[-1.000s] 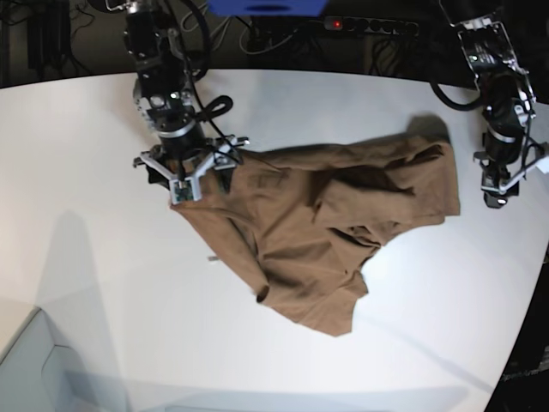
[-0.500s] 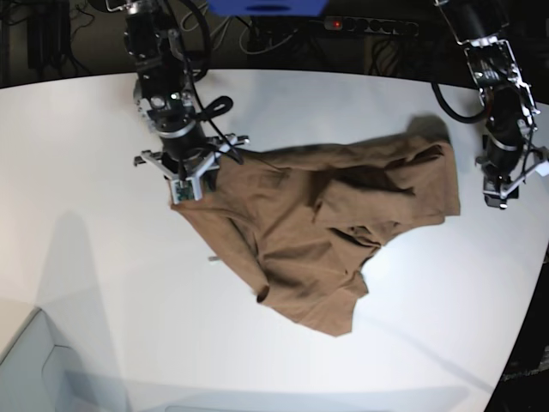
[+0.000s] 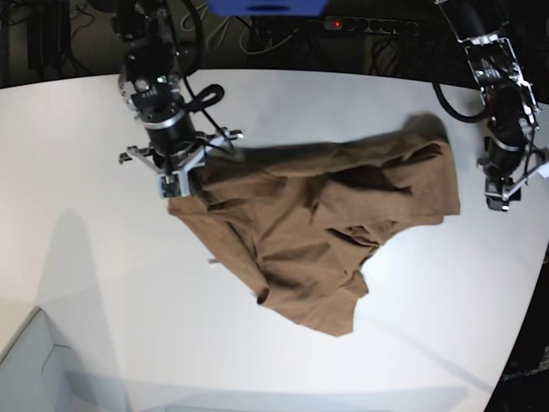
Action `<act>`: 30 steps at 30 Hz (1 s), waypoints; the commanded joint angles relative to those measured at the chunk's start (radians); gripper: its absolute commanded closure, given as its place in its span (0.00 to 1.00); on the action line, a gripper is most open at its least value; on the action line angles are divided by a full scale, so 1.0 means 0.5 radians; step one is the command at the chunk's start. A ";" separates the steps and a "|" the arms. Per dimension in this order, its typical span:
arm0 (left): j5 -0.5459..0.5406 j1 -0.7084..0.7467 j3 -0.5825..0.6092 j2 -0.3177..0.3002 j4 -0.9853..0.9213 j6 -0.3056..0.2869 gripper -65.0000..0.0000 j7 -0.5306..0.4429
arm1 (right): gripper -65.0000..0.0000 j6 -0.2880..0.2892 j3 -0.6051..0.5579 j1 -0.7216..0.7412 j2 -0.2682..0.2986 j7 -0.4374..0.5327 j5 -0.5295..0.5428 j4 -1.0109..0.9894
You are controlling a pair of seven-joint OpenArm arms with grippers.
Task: Layout the t-shirt on the table in an organized manner, then fold the t-shirt properly
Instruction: 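Release the shirt with both grippers and raise them, then grasp the shirt hem with the left gripper and pull it outward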
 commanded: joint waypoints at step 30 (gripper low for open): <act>0.699 0.077 0.934 -0.011 0.413 0.025 0.37 -0.016 | 1.00 0.003 0.168 -0.368 -0.013 0.067 0.011 0.163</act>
